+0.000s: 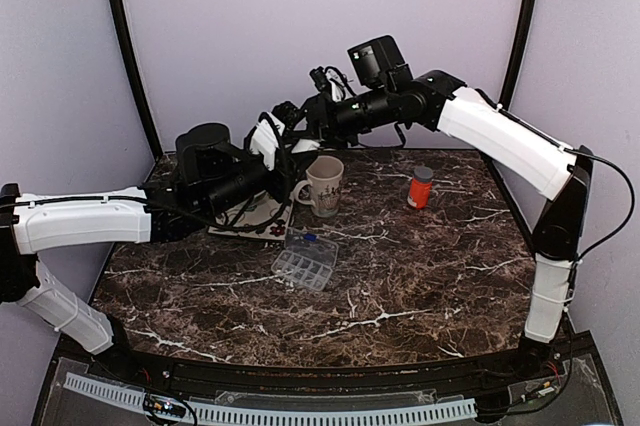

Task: Sort the pills into containers
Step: Screw the lid of the pill bottle onto the pill bottle.

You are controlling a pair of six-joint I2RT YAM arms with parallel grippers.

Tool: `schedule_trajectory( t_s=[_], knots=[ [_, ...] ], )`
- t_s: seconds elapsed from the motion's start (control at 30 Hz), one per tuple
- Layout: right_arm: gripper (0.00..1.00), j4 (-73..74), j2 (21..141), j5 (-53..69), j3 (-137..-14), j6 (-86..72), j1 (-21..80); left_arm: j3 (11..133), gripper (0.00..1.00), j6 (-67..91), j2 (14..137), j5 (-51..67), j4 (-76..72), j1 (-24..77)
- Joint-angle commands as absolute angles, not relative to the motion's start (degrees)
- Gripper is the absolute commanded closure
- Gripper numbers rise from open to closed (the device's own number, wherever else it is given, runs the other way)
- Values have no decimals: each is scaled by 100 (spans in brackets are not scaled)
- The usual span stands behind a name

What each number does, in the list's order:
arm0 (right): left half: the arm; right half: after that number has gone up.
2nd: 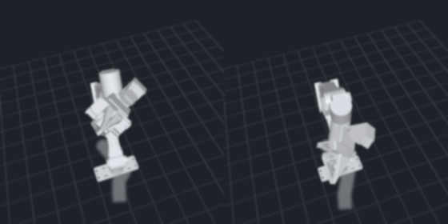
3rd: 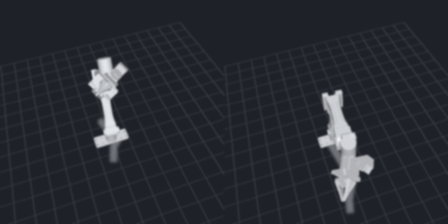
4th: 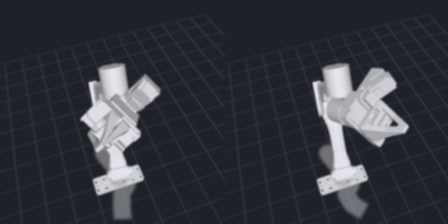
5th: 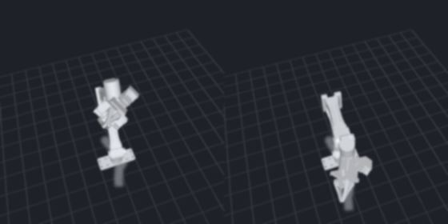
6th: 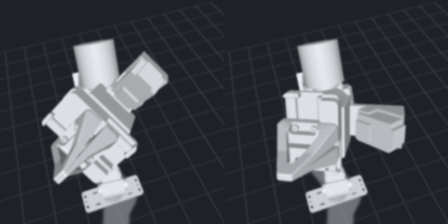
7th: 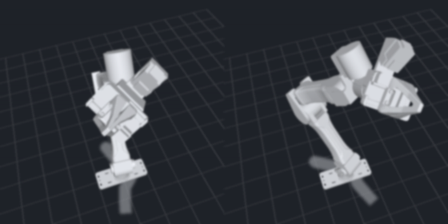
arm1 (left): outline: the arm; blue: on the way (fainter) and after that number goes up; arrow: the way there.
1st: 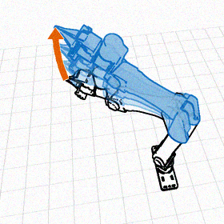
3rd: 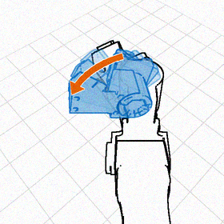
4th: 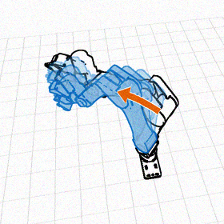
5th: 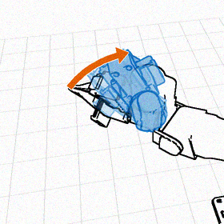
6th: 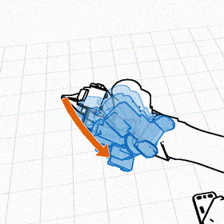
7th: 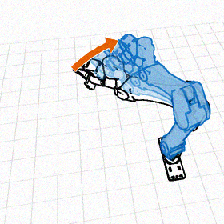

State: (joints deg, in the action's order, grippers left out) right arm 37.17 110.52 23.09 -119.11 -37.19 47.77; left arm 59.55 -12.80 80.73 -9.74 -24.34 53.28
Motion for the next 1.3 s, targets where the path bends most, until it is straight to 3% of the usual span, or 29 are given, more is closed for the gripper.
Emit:
schedule_trajectory(
  t_s=[0.0, 1.27],
  knots=[
    [52, 3820, 10863, 2196, -11768, -3674, 4838, 5959, 96, -1207, 7817, -1080, -2958, 5329],
    [45, 3648, 10465, 2215, -11486, -3527, 4776, 5780, 98, -589, 7796, -752, -2578, 4734]
  ],
)
